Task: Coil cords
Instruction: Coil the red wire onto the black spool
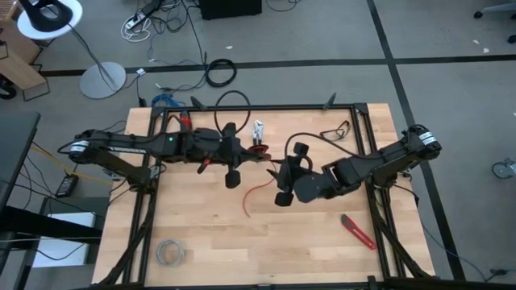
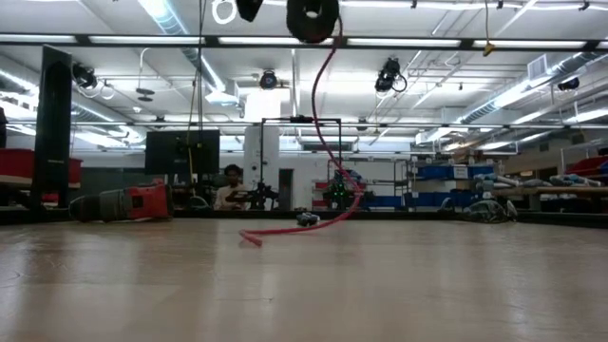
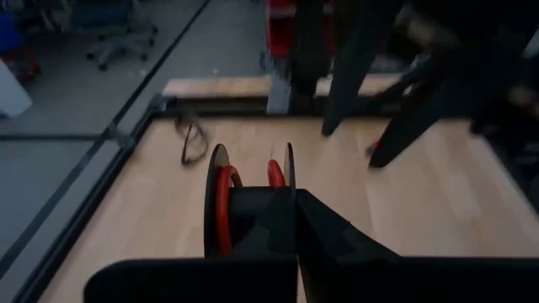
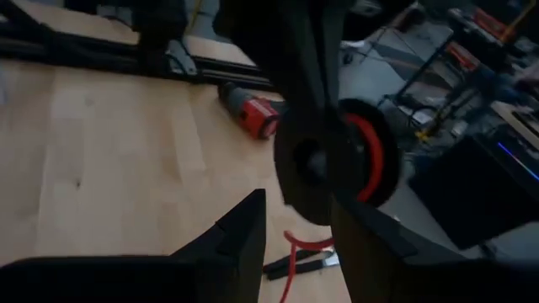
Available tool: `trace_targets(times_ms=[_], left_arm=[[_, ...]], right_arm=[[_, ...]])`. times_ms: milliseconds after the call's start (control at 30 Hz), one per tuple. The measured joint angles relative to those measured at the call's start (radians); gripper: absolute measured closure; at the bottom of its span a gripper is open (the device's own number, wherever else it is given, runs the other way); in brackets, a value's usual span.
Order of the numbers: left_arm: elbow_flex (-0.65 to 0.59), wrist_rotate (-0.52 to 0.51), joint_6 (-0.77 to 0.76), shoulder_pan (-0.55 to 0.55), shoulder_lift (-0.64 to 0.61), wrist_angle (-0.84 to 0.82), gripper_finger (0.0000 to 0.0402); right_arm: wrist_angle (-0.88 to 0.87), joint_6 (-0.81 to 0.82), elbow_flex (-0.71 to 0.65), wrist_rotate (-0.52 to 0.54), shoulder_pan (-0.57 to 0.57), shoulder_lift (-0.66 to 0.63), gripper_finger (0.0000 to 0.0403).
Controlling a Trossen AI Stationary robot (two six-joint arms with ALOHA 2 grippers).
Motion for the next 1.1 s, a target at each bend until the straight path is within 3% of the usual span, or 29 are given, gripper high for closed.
trace_targets(times_ms=[100, 333, 433, 567, 667, 833, 1000, 1100], left_arm=[[0.000, 0.010, 0.000, 0.000, -0.003, 0.057, 0.0402], [-0.022, 0.011, -0.001, -0.025, -0.014, 0.271, 0.0402], [-0.082, 0.012, -0.001, -0.039, -0.014, 0.472, 0.0402], [-0.250, 0.030, -0.031, -0.042, -0.013, 0.872, 0.0402], [-0.404, 0.072, -0.092, -0.041, 0.015, 1.258, 0.0402], [-0.568, 0.090, -0.186, -0.042, 0.111, 1.780, 0.0402], [-0.560, 0.125, -0.217, -0.054, 0.149, 1.815, 0.0402], [-0.536, 0.168, -0.212, -0.073, 0.156, 1.814, 0.0402]], right_arm=[[-0.011, 0.046, 0.000, 0.046, 0.017, 0.000, 0.0274], [-0.012, 0.075, 0.000, 0.365, 0.137, -0.010, 0.0276], [-0.001, 0.074, 0.000, 0.476, 0.195, -0.023, 0.0277], [0.013, 0.066, 0.000, 0.576, 0.266, -0.037, 0.0277], [0.048, 0.065, 0.000, 0.560, 0.297, -0.039, 0.0277], [0.225, -0.008, -0.014, 0.387, 0.251, -0.034, 0.0279], [0.654, -0.307, -0.063, 0.166, 0.182, -0.004, 0.0284], [0.822, -0.432, -0.082, 0.147, 0.160, 0.001, 0.0286]])
